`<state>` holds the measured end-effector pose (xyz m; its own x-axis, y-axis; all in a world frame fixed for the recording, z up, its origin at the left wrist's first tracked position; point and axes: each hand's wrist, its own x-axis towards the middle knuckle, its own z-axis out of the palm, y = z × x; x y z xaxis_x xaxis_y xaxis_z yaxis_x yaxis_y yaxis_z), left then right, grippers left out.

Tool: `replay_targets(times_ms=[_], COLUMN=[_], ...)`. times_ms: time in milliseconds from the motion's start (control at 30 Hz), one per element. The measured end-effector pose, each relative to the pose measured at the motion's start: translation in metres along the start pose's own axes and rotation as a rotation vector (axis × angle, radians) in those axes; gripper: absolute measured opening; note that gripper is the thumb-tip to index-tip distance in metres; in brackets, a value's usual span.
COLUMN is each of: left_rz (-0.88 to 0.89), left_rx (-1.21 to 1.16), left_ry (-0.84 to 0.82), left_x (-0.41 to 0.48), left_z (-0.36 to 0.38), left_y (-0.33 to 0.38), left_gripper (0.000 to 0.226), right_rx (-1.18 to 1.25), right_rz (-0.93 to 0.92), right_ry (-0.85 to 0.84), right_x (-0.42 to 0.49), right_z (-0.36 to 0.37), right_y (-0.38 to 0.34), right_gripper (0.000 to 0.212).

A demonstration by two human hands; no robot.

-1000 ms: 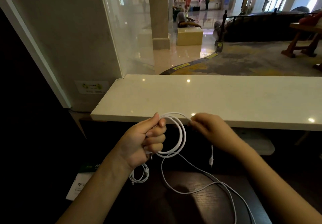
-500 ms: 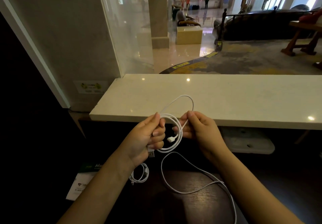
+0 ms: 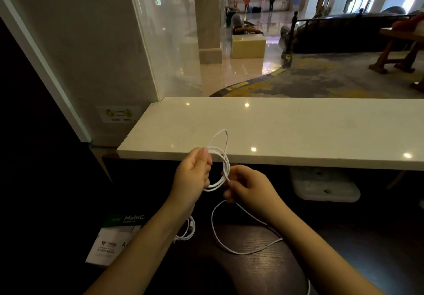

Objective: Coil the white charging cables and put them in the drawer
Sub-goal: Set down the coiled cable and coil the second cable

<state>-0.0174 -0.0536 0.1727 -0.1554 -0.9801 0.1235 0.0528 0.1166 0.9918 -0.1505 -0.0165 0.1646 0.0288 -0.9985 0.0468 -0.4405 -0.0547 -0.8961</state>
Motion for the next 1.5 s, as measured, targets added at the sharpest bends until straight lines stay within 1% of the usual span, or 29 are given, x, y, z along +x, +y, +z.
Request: replay_targets(times_ms=[100, 167, 233, 300, 367, 433, 467, 533, 567, 600, 700, 733, 767, 833, 900, 1033, 1200, 1300, 1400, 1433, 1500], left_rz=[0.014, 0.004, -0.042, -0.130, -0.261, -0.355, -0.373, -0.373, -0.365, -0.351, -0.269, -0.221, -0.171, -0.086, -0.029, 0.017, 0.006, -0.042, -0.061, -0.046, 0.008], left_rx=[-0.021, -0.098, -0.249, -0.452, -0.660, -0.819, -0.877, -0.932, -0.932, -0.920, -0.826, -0.763, -0.693, -0.560, -0.432, -0.256, -0.114, -0.103, -0.160, -0.158, -0.114], left_ry=[0.034, 0.095, 0.123, 0.070, 0.000, -0.047, -0.071, -0.103, -0.107, -0.106, -0.088, -0.075, -0.060, -0.034, -0.002, 0.053, 0.138, 0.130, 0.095, 0.090, 0.094], left_x=[0.008, 0.017, 0.027, 0.032, 0.029, 0.025, 0.023, 0.018, 0.016, 0.015, 0.013, 0.012, 0.012, 0.009, 0.006, 0.003, 0.002, 0.001, -0.002, -0.004, -0.005], left_z=[-0.004, -0.013, -0.026, -0.032, -0.027, -0.018, -0.013, -0.004, 0.000, 0.004, 0.008, 0.007, 0.005, 0.003, 0.003, 0.008, 0.014, 0.015, 0.019, 0.020, 0.022], left_y=[0.003, 0.009, 0.015, 0.020, 0.023, 0.026, 0.027, 0.026, 0.024, 0.022, 0.017, 0.016, 0.015, 0.013, 0.012, 0.012, 0.005, 0.000, -0.001, -0.001, -0.002], left_gripper=[0.032, 0.032, 0.033, 0.035, 0.038, 0.044, 0.045, 0.042, 0.041, 0.040, 0.037, 0.035, 0.034, 0.031, 0.030, 0.030, 0.029, 0.029, 0.030, 0.030, 0.030], right_rx=[-0.217, -0.273, -0.305, -0.363, -0.432, -0.541, -0.593, -0.588, -0.510, -0.366, 0.298, 0.508, 0.665, 0.827, 0.928, 1.031, 1.083, 1.002, 0.868, 0.833, 0.778], right_rz=[-0.072, -0.096, -0.092, -0.117, -0.124, -0.137, -0.146, -0.117, -0.088, -0.052, 0.058, 0.093, 0.123, 0.160, 0.166, 0.169, 0.233, 0.250, 0.226, 0.234, 0.268], right_ry=[-0.071, -0.108, -0.050, 0.083, 0.174, 0.203, 0.199, 0.176, 0.158, 0.133, 0.042, 0.047, 0.070, 0.123, 0.114, 0.071, 0.046, -0.012, -0.086, -0.087, -0.072], right_x=[-0.002, -0.007, -0.015, -0.020, -0.020, -0.014, -0.011, -0.003, 0.000, 0.003, 0.003, 0.002, 0.001, -0.001, -0.003, -0.005, 0.002, 0.004, 0.004, 0.004, 0.005], right_z=[-0.005, -0.014, -0.029, -0.043, -0.046, -0.036, -0.028, -0.014, -0.009, -0.005, 0.004, 0.005, 0.005, 0.003, 0.001, 0.002, 0.004, 0.005, 0.007, 0.008, 0.009], right_y=[0.004, 0.007, 0.016, 0.026, 0.035, 0.042, 0.045, 0.045, 0.043, 0.037, 0.013, 0.007, 0.002, -0.005, -0.011, -0.017, -0.014, -0.013, -0.016, -0.016, -0.014], right_gripper=[0.023, 0.024, 0.024, 0.022, 0.018, 0.012, 0.010, 0.010, 0.010, 0.009, 0.008, 0.011, 0.013, 0.015, 0.018, 0.011, 0.014, 0.017, 0.030, 0.030, 0.019])
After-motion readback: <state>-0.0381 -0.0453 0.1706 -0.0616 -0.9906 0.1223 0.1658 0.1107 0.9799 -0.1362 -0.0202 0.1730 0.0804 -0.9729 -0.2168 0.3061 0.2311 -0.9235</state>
